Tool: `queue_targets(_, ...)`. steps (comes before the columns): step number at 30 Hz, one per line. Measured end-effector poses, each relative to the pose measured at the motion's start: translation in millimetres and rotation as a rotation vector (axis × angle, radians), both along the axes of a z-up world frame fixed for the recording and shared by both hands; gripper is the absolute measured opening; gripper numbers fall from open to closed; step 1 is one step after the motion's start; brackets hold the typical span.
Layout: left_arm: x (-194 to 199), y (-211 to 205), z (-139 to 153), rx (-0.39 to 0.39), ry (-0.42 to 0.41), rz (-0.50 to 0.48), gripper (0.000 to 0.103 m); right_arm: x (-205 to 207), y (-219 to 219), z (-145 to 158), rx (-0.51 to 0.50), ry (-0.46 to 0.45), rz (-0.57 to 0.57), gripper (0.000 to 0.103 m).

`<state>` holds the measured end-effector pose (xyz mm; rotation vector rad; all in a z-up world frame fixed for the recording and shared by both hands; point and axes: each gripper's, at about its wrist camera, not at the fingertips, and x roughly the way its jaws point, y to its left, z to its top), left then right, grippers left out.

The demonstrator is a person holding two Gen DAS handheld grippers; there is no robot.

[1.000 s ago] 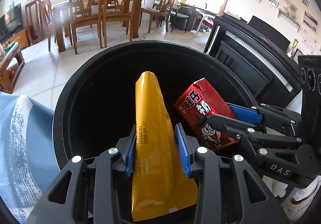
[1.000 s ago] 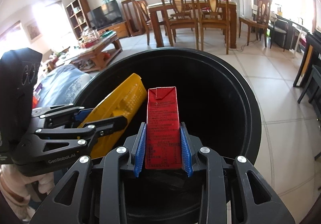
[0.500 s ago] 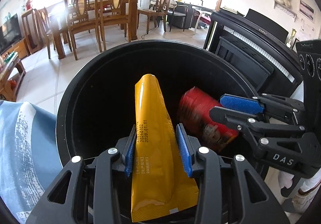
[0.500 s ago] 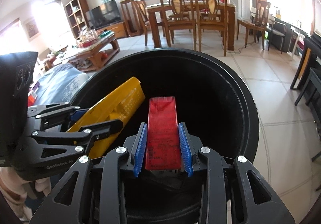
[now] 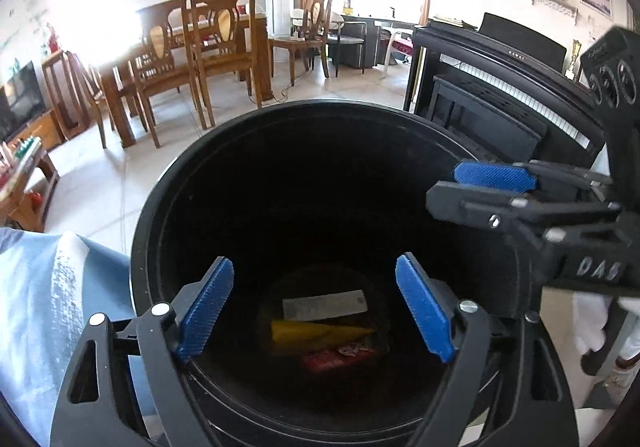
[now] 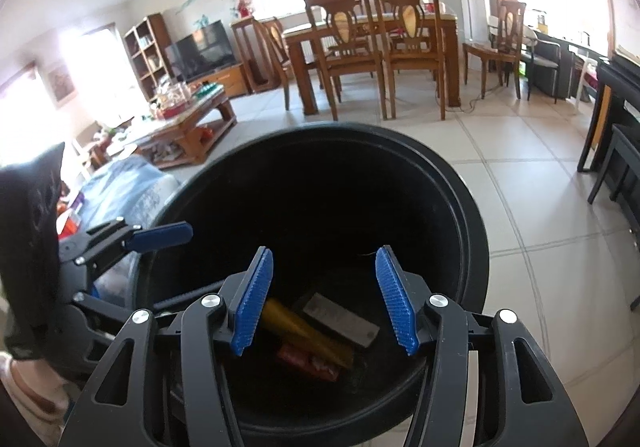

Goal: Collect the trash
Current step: 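Open both tools to drop the bag and juice box into the bin, then move both tools back over the table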

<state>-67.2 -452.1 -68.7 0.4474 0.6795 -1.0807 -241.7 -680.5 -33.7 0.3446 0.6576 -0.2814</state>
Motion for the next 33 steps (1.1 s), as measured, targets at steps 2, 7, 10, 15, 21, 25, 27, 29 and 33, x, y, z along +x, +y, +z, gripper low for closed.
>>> queue_targets(2,-0.3,0.6,-0.9,0.006,-0.006,0.000,0.084,-1.7,0.7,3.3,0.000,-0.012,-0.002,0.055)
queue_targets(7,-5.2,6.1,3.5,-0.003,-0.036,0.001,0.094,-6.3,3.1,11.7,0.032,-0.059,-0.003,0.071)
queue_targets(10,-9.0,13.6,10.4,-0.017,-0.056,0.000,0.095,-8.0,7.6,17.1,0.044,-0.087,0.007,0.074)
queue_targets(15,-16.3,29.6,23.3,-0.042,-0.093,0.014,0.098,-16.0,11.2,32.7,0.090,-0.182,0.013,0.087)
queue_targets(21,-19.7,61.5,44.1,-0.096,-0.110,0.055,0.098,-14.4,25.6,50.1,0.109,-0.246,0.042,0.095)
queue_targets(25,-15.5,87.4,57.7,-0.123,-0.118,0.110,0.098,-5.8,42.2,59.5,0.102,-0.251,0.078,0.095)
queue_targets(27,-12.6,100.1,62.5,-0.133,-0.121,0.133,0.098,0.3,50.5,62.2,0.104,-0.248,0.100,0.095)
queue_targets(29,-9.7,114.3,66.9,-0.144,-0.124,0.164,0.098,8.8,61.6,64.7,0.098,-0.240,0.121,0.095)
queue_targets(33,-2.9,141.0,70.1,-0.156,-0.110,0.219,0.098,27.4,83.9,68.1,0.094,-0.227,0.161,0.095)
